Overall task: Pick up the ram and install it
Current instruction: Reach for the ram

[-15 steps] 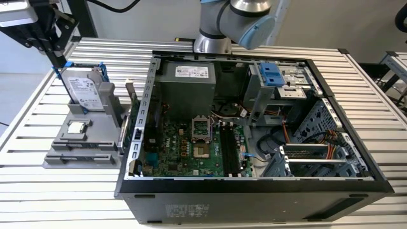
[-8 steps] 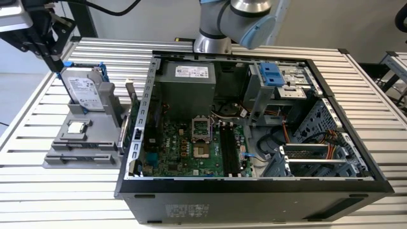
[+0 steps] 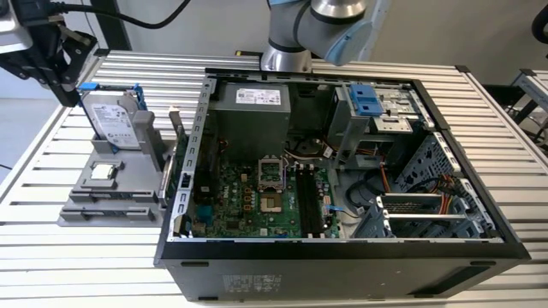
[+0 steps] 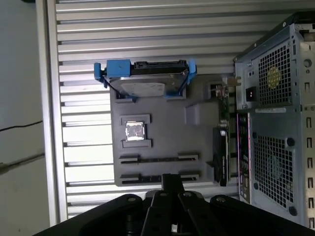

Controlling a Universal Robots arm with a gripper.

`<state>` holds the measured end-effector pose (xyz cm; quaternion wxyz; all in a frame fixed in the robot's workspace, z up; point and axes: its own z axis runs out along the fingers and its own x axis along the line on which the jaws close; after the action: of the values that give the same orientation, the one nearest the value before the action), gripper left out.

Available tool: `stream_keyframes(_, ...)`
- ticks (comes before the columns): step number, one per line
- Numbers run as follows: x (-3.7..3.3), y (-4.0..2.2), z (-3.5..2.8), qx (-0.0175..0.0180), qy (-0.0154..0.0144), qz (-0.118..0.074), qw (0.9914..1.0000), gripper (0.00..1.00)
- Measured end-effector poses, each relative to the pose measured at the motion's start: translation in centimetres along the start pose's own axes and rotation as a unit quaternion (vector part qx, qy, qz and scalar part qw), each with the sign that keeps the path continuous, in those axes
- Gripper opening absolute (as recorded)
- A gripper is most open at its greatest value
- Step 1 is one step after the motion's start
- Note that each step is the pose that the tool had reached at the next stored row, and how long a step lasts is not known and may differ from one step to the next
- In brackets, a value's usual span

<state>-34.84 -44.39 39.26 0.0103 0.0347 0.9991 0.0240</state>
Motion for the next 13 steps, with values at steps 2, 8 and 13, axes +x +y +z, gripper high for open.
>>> stream_keyframes(2, -0.02, -0.55, -0.02, 0.0000, 0.0000, 0.000, 1.00000, 0.00)
stream_keyframes(8, -0.08, -2.20, -0.10, 0.0000, 0.0000, 0.000, 1.00000, 0.00)
stream_keyframes(13, -0.01, -2.95, -0.14, -0.0002, 0.0002, -0.005, 0.99999, 0.00)
